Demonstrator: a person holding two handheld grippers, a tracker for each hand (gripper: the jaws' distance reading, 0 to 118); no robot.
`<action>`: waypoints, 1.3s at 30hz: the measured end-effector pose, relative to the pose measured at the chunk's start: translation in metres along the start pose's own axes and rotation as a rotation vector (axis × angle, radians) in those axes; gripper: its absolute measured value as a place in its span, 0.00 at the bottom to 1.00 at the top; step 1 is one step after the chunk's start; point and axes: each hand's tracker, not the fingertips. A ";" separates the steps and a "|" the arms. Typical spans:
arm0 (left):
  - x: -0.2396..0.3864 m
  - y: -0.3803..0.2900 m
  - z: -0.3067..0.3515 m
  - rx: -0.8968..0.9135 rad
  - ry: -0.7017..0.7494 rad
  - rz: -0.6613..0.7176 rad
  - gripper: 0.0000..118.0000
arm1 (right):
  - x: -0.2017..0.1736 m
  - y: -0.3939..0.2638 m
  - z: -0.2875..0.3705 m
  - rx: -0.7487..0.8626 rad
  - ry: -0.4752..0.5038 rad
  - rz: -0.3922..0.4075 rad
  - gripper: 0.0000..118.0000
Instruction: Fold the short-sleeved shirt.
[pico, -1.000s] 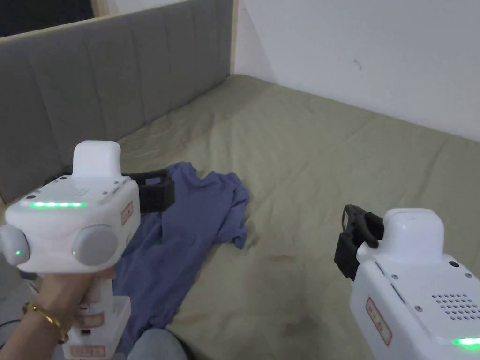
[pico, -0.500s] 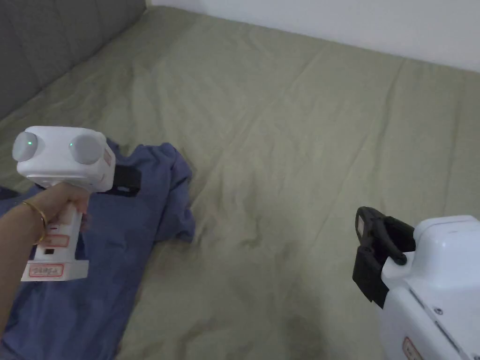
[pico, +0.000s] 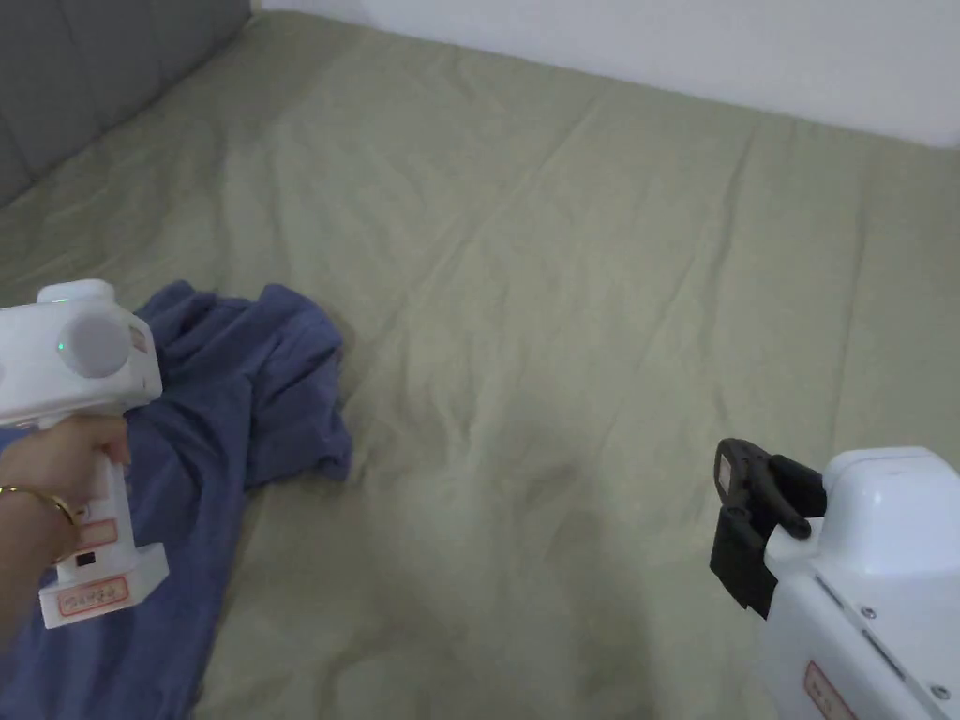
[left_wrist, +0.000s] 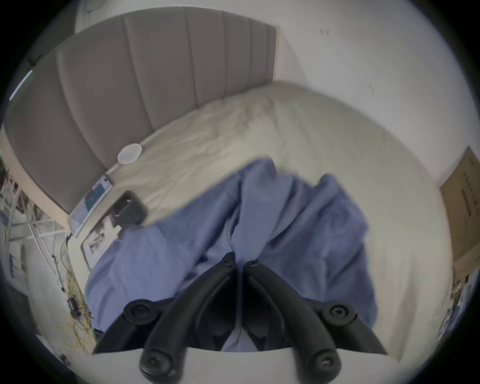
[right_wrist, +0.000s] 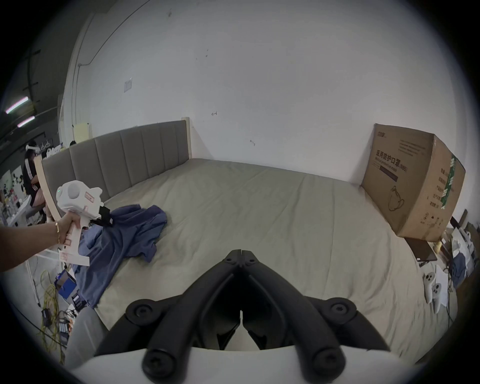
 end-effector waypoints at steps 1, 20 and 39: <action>-0.005 0.001 0.016 0.016 -0.028 0.005 0.00 | 0.003 0.000 0.007 0.007 0.002 -0.015 0.00; 0.016 0.063 0.384 0.672 -0.444 -0.081 0.00 | 0.048 -0.005 0.137 0.211 -0.102 -0.087 0.00; 0.237 0.122 0.495 0.682 -0.683 -0.331 0.00 | 0.112 -0.002 0.209 0.308 -0.354 -0.150 0.00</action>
